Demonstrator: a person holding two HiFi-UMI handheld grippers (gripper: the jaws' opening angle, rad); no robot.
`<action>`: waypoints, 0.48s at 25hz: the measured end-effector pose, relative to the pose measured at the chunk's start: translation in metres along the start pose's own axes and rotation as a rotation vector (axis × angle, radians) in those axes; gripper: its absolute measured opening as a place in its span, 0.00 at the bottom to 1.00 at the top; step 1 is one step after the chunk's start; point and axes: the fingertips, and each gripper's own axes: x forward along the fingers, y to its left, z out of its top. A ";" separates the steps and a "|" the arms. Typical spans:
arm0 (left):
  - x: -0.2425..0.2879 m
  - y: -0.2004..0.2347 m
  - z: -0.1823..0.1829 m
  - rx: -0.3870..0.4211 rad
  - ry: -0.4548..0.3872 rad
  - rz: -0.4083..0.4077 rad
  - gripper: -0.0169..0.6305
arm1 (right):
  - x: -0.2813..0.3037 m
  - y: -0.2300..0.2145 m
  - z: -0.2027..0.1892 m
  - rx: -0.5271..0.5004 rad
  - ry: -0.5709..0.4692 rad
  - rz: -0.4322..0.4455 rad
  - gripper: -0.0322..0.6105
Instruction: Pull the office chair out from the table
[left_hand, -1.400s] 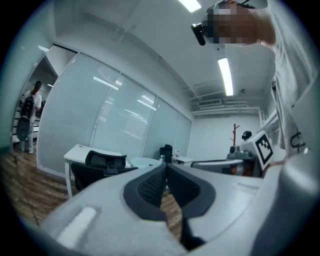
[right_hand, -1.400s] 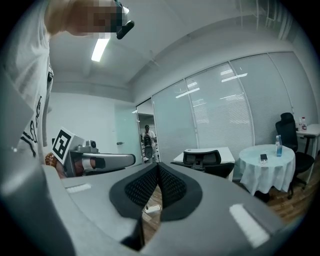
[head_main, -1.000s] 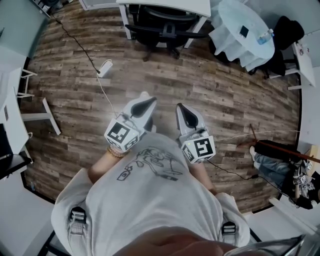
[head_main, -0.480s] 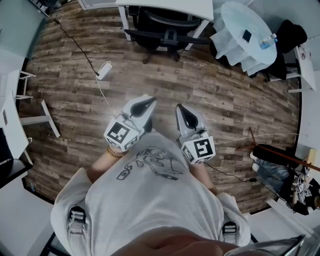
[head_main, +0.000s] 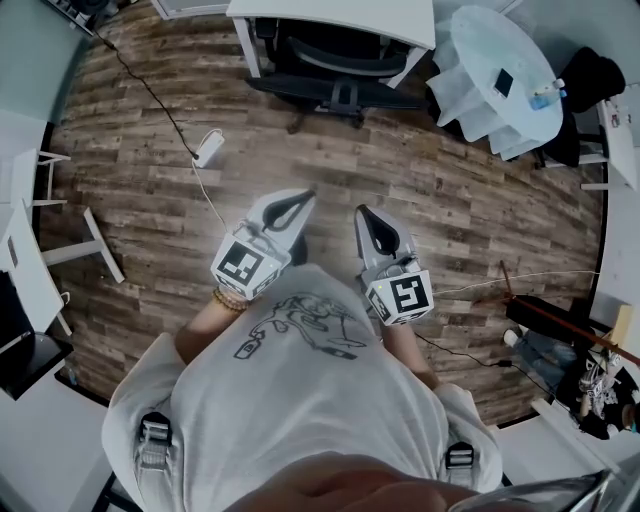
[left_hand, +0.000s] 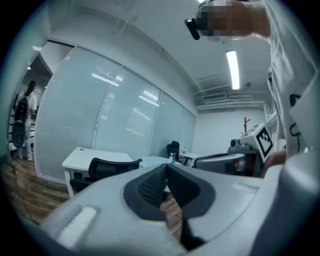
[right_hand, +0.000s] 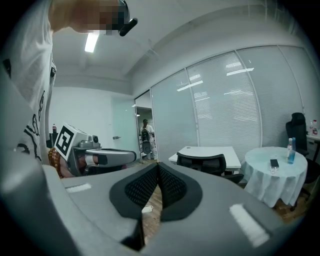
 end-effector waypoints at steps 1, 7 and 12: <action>0.006 0.010 0.001 0.014 0.008 0.001 0.03 | 0.009 -0.007 0.001 -0.002 0.003 -0.002 0.06; 0.042 0.074 0.000 0.089 0.071 0.009 0.03 | 0.058 -0.056 0.008 -0.029 0.033 -0.034 0.06; 0.076 0.116 -0.009 0.173 0.159 -0.023 0.05 | 0.098 -0.095 0.004 -0.145 0.097 -0.045 0.08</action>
